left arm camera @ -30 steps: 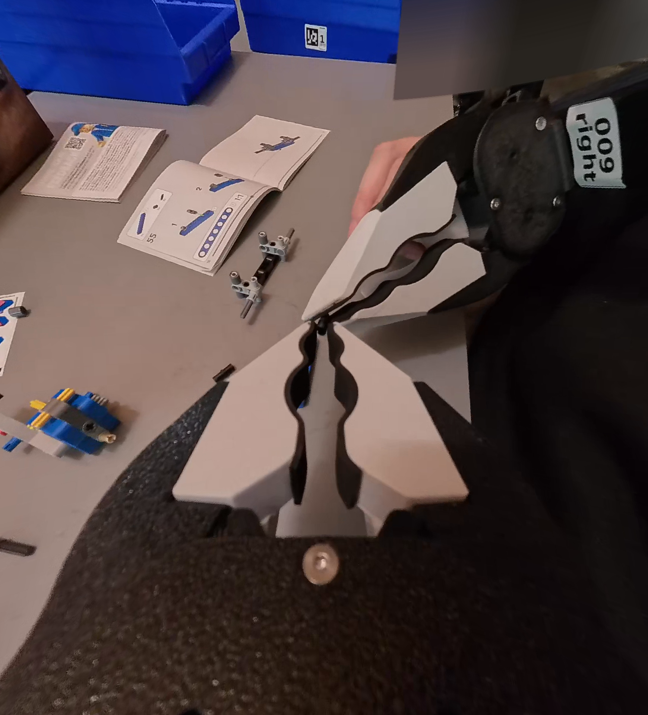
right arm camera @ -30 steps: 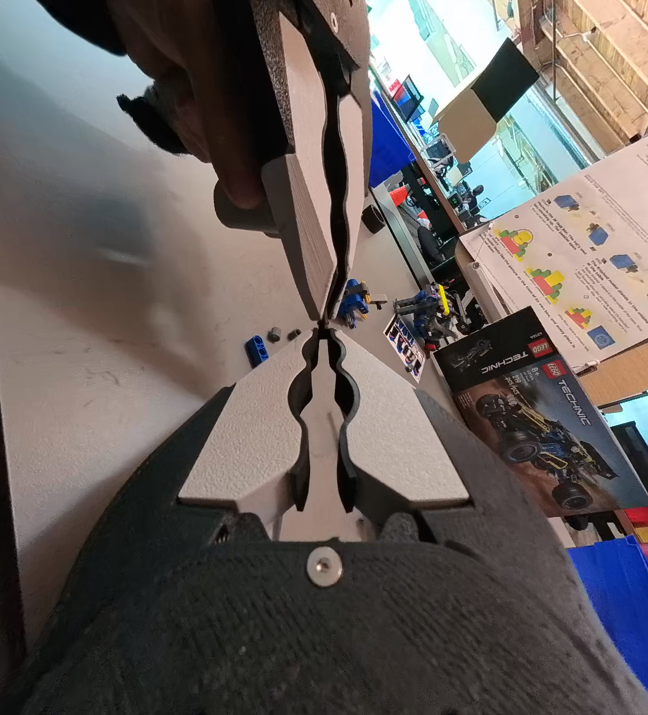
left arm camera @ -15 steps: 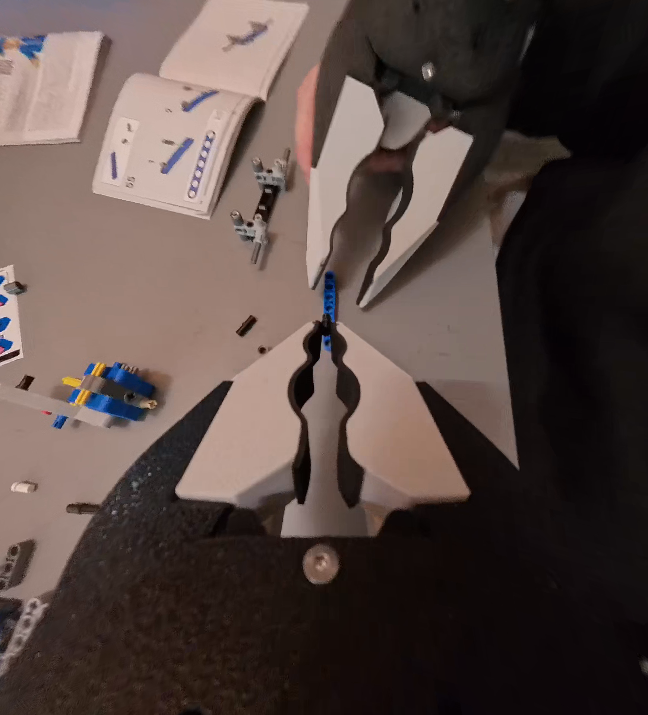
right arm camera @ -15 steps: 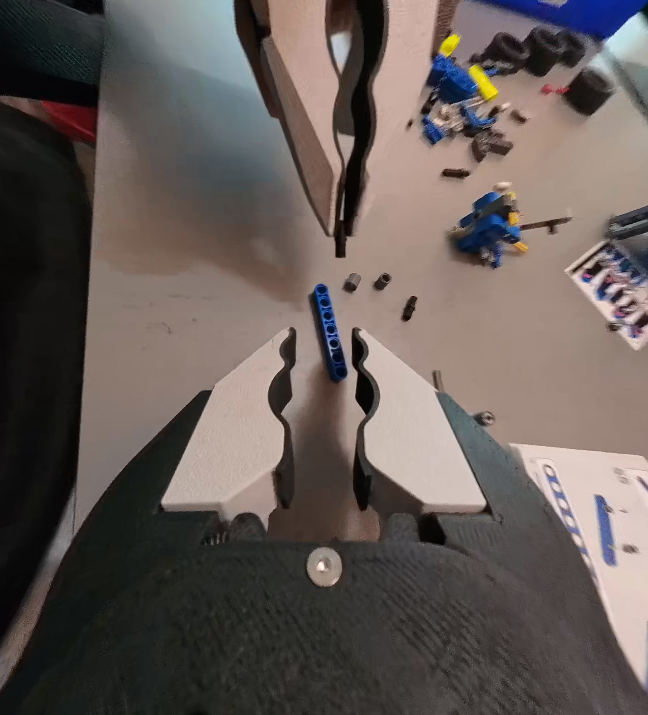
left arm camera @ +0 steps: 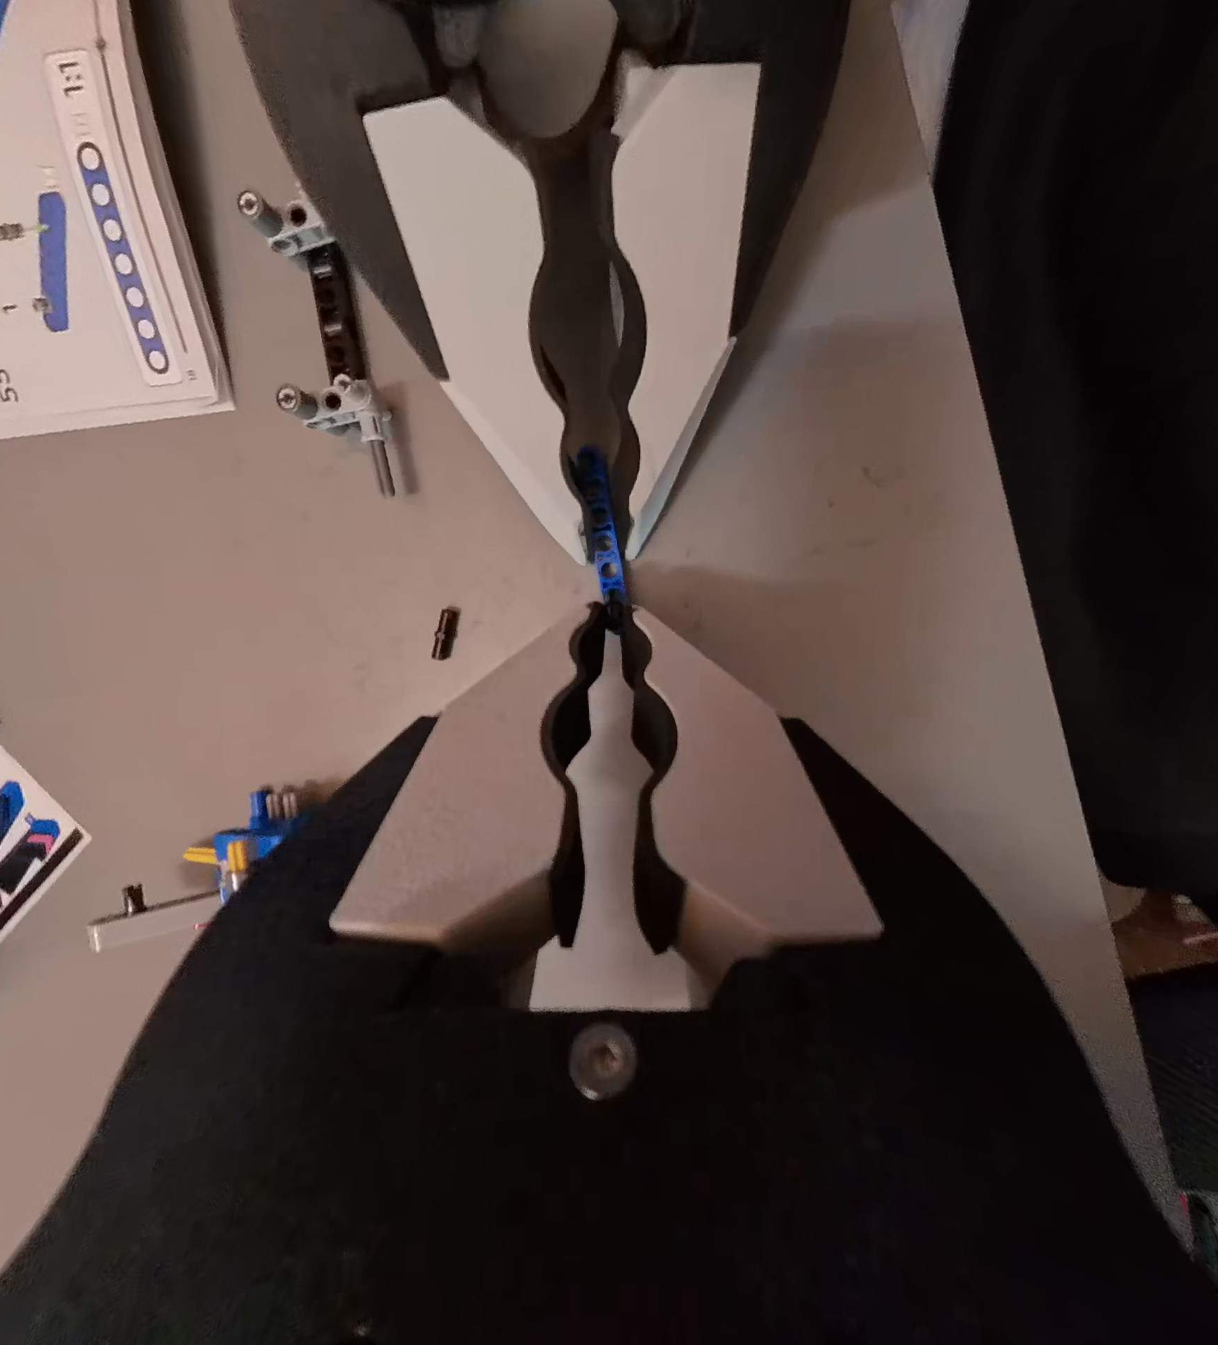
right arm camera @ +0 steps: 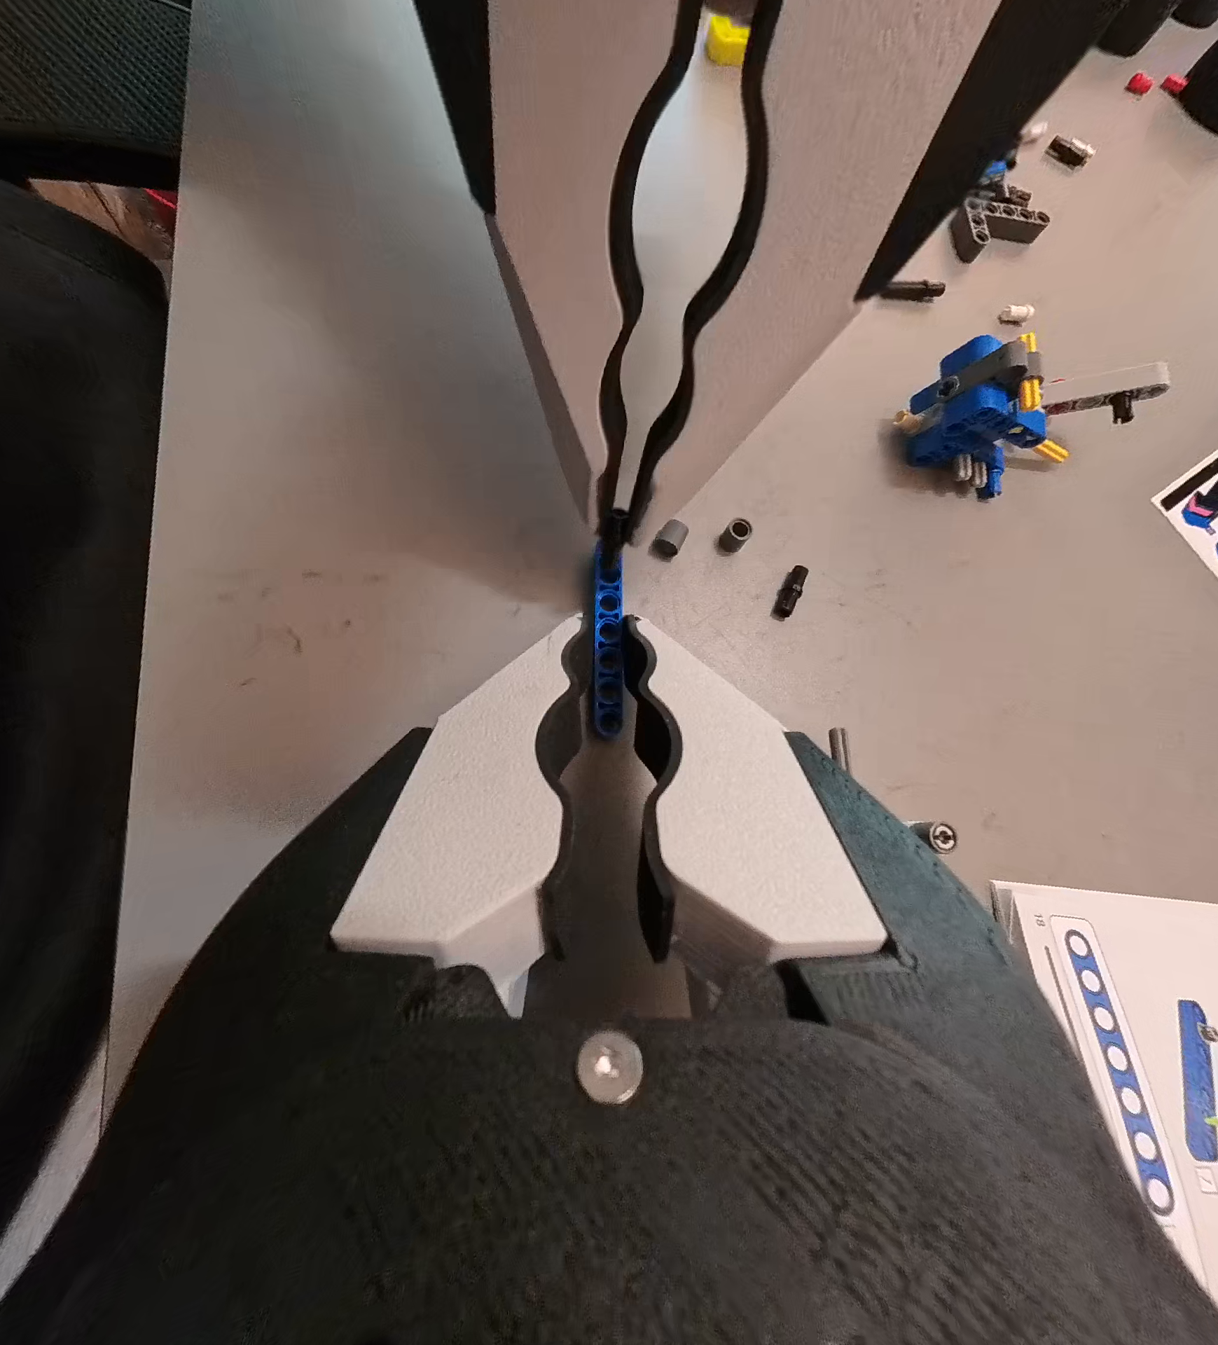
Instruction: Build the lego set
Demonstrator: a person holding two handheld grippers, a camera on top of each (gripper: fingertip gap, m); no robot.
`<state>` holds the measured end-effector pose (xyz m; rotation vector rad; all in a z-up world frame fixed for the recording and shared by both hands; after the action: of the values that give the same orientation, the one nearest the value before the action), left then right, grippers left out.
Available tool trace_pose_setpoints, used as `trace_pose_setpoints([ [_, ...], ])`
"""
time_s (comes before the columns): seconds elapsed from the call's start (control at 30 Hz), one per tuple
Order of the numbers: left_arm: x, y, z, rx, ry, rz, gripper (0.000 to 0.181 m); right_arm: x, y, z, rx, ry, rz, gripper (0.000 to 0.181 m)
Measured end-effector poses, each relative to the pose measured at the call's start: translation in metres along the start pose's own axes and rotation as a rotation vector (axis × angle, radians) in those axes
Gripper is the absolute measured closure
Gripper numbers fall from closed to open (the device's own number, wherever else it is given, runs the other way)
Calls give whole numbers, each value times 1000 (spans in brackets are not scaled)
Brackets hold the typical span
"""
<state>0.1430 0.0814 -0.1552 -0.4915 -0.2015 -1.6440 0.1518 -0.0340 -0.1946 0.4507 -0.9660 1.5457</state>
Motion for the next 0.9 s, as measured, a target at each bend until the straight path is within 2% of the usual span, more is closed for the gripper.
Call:
trace_pose_setpoints([
  [0.3, 9, 4, -7, -34, 152, -110, 180, 0, -1, -1, 28, 5, -21, 175],
  [0.6, 17, 2, -10, -36, 349, -321, 180, 0, -3, -2, 54, 13, -45, 175],
  [0.9, 26, -9, -17, 29, 553, -583, 181, 0, -5, -2, 76, 19, -63, 174],
])
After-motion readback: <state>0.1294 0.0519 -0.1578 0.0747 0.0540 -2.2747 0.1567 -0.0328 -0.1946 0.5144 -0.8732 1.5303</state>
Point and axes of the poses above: each gripper's, where its closed fingertips meet, z back along the fingers, x out of its top, y = z × x across the jaws, the point moved 9 cm from there along z, back along the fingers, and after that the axes turned 15 degrees about -x, right-handed, at the moved point
